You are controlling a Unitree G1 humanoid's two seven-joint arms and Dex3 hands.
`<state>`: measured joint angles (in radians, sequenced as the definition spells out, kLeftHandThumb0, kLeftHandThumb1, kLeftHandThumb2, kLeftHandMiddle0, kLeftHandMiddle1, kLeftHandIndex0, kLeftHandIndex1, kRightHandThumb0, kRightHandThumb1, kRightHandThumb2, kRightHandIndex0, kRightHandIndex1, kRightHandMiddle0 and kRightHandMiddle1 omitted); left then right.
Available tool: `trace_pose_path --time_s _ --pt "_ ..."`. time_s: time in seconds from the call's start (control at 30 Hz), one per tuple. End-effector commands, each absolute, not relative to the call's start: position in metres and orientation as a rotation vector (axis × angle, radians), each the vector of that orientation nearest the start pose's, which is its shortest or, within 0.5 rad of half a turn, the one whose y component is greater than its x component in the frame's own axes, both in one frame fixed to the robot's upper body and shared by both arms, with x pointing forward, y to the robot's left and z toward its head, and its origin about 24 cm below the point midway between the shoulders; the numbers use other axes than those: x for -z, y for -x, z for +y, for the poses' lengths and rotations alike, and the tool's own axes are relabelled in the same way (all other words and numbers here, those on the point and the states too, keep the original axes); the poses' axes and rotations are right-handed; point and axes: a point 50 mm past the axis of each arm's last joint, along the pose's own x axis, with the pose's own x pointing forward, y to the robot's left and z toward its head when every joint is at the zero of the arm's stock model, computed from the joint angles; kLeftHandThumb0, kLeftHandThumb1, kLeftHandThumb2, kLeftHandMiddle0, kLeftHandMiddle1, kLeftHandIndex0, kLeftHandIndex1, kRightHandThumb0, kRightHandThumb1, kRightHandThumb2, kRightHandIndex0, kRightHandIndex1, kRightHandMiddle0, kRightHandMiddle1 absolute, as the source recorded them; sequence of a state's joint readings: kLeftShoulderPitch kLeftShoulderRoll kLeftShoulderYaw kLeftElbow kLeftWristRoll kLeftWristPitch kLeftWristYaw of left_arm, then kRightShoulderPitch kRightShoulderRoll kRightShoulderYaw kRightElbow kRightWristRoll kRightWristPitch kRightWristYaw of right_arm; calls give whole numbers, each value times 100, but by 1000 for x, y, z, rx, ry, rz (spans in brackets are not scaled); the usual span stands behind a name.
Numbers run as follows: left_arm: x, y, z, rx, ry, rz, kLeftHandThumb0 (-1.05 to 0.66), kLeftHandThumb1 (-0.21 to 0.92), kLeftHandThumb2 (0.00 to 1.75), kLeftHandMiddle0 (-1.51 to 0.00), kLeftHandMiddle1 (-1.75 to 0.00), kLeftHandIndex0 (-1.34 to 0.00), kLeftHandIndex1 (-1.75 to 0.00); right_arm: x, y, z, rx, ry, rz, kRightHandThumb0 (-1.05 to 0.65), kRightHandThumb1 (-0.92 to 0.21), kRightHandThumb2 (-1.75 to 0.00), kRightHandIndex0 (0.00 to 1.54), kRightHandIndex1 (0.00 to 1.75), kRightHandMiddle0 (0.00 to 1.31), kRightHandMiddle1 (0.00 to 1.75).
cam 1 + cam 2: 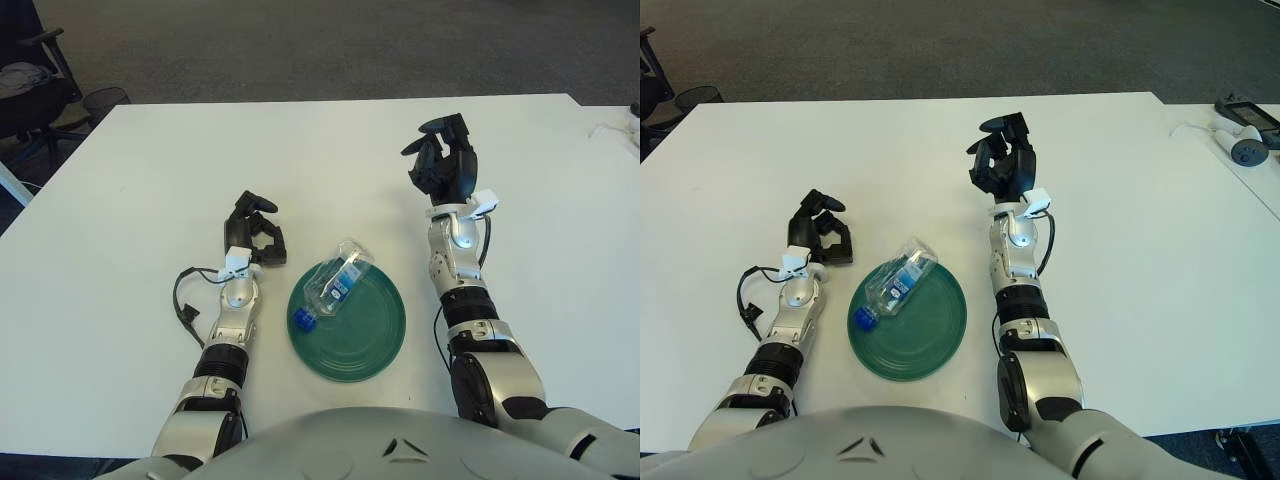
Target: Put the bottle into the plate.
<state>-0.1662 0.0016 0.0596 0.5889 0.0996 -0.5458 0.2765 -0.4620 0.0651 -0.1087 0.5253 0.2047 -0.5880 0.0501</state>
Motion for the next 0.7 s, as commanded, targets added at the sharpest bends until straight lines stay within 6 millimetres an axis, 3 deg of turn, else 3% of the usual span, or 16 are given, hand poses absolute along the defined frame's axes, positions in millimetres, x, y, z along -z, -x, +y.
trace_pose_path --time_s 0.0,0.67 --pt "10 -258 165 -252 -78 -76 0 -6 172 -91 -167 -67 -175 -106 -327 -127 -27 -267 -511 0 -58 -96 46 173 29 159" --pt "8 -258 163 -241 -74 -87 0 -5 172 -90 -169 -66 -175 -107 -326 -127 -27 -267 -514 0 -58 -96 46 173 29 159"
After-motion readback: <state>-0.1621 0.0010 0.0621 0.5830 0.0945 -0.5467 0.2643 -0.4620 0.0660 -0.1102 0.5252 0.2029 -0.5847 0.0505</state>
